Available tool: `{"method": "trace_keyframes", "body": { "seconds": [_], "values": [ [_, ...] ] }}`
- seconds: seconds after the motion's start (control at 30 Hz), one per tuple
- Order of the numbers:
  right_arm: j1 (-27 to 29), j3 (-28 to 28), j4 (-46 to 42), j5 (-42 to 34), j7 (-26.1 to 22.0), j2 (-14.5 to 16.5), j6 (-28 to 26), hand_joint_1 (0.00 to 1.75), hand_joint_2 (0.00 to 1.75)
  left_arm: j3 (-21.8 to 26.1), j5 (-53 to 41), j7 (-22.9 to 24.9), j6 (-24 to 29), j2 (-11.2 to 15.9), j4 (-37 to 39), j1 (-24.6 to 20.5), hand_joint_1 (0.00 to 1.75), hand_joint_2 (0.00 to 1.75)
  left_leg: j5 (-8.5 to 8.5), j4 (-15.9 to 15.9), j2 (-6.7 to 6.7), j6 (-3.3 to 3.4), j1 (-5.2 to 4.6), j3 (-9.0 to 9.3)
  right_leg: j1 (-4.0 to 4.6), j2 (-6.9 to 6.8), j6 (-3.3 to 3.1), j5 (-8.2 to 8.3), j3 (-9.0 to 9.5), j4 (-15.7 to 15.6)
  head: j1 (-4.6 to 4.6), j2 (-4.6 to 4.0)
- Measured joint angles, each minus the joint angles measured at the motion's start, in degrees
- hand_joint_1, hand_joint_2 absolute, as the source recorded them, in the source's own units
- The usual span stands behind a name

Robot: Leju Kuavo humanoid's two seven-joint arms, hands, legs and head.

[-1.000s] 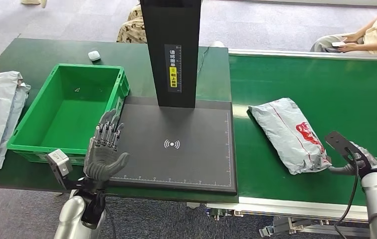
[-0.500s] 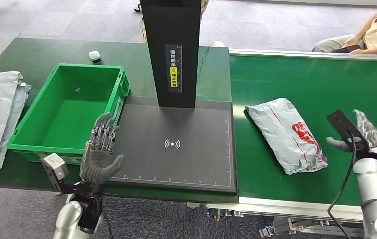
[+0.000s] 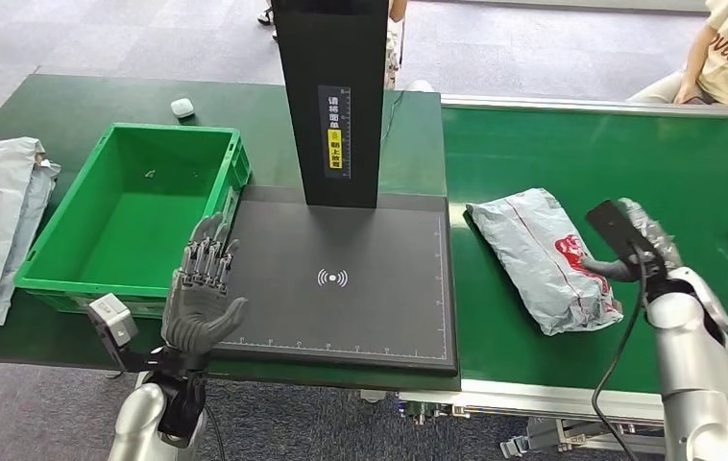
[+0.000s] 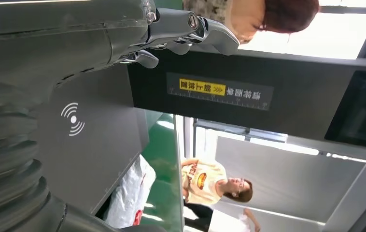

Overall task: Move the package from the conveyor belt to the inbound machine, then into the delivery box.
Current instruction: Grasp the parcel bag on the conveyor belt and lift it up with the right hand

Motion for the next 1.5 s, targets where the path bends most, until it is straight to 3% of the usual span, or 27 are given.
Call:
{"method": "trace_keyframes", "body": {
  "seconds": [0.17, 0.4, 0.53, 0.77, 1.2, 1.37, 1.5],
  "values": [
    [-4.56, 10.91, 11.39, 5.78, 0.05, -0.01, 10.17, 0.00, 1.75, -0.77, -0.52, -0.32, -0.21, -0.17, 2.81, -1.82, 0.00, 1.75, 0.05, 0.01, -0.09, 0.01, 0.00, -0.03, 0.00, -0.10, 0.00, 0.01, 0.00, 0.00, 0.00, 0.00],
    [-10.12, 20.50, 19.92, 6.71, -1.54, 0.01, 17.18, 0.03, 1.75, -1.03, -0.61, -0.44, 0.08, -0.48, 5.34, -3.88, 0.00, 1.75, 0.02, 0.01, -0.04, 0.00, 0.00, -0.01, 0.01, -0.04, -0.01, 0.00, -0.01, -0.01, 0.00, 0.00],
    [-11.61, 23.87, 21.81, 7.75, 0.02, 0.01, 16.12, 1.75, 1.75, -0.97, -0.52, -0.49, 0.60, -0.46, 6.18, -3.89, 0.00, 1.75, 0.02, 0.01, -0.05, 0.01, 0.00, -0.01, 0.00, -0.04, 0.00, 0.00, 0.01, -0.01, -0.01, 0.00],
    [-13.40, 26.28, 23.22, 6.95, 3.20, 0.10, 12.11, 1.75, 1.75, -0.75, -0.48, -0.60, 1.39, -0.46, 6.27, -2.34, 0.00, 1.75, 0.02, 0.01, -0.06, 0.01, 0.00, -0.01, 0.00, -0.06, 0.00, 0.00, 0.02, -0.01, 0.00, 0.00],
    [-13.93, 26.50, 23.73, 4.31, 3.52, 0.16, 8.73, 1.75, 1.75, 0.02, -0.11, 0.08, 1.50, -0.46, 5.26, -0.77, 0.00, 1.75, 0.02, 0.01, -0.07, 0.01, 0.00, -0.02, 0.00, -0.07, 0.00, 0.00, 0.01, -0.01, -0.01, 0.00],
    [-13.38, 24.49, 22.71, -2.19, 3.49, 1.41, -3.39, 1.75, 1.75, 0.49, 0.02, 0.08, 2.12, -0.41, 3.63, 0.76, 0.00, 1.75, 0.01, 0.01, -0.04, 0.01, 0.00, -0.04, 0.01, -0.03, 0.00, 0.00, 0.00, 0.00, 0.00, 0.00],
    [-11.90, 18.81, 18.78, -12.20, -0.95, 3.74, -11.28, 1.75, 1.75, 0.69, 0.21, 0.08, 2.48, -0.37, 1.18, 2.72, 0.00, 1.75, 0.01, 0.00, -0.07, 0.01, 0.01, -0.05, 0.01, -0.07, 0.00, -0.03, -0.03, 0.00, -0.01, 0.00]
  ]
}}
